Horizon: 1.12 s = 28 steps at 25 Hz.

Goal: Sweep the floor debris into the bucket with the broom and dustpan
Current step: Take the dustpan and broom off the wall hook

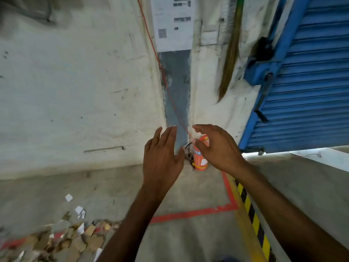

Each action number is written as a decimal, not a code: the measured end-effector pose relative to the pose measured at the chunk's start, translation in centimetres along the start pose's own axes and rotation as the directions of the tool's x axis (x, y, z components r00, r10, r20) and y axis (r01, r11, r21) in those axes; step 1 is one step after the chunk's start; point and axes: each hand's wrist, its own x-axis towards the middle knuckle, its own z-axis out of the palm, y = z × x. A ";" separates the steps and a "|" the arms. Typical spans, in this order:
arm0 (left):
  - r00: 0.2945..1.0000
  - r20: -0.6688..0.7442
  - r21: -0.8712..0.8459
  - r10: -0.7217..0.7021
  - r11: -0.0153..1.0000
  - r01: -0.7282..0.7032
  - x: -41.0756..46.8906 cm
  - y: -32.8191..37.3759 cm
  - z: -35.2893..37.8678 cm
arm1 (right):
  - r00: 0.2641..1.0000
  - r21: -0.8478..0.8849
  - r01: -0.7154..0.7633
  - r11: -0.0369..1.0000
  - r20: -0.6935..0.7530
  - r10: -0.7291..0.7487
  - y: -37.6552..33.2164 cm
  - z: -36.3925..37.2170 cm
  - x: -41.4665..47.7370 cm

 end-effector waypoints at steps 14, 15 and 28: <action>0.934 -0.268 0.102 0.238 0.971 -0.218 28.1 10.6 4.6 | 0.952 -0.141 0.012 0.990 -0.301 -0.054 11.3 -12.9 19.2; 0.922 -0.305 0.099 0.240 0.970 -0.220 30.0 11.6 5.0 | 0.949 -0.143 0.032 0.989 -0.307 -0.075 12.0 -14.0 20.9; 0.797 -0.522 0.066 0.303 0.946 -0.316 54.4 18.9 1.8 | 0.722 -0.237 0.174 0.956 -0.630 -0.288 13.7 -26.8 42.1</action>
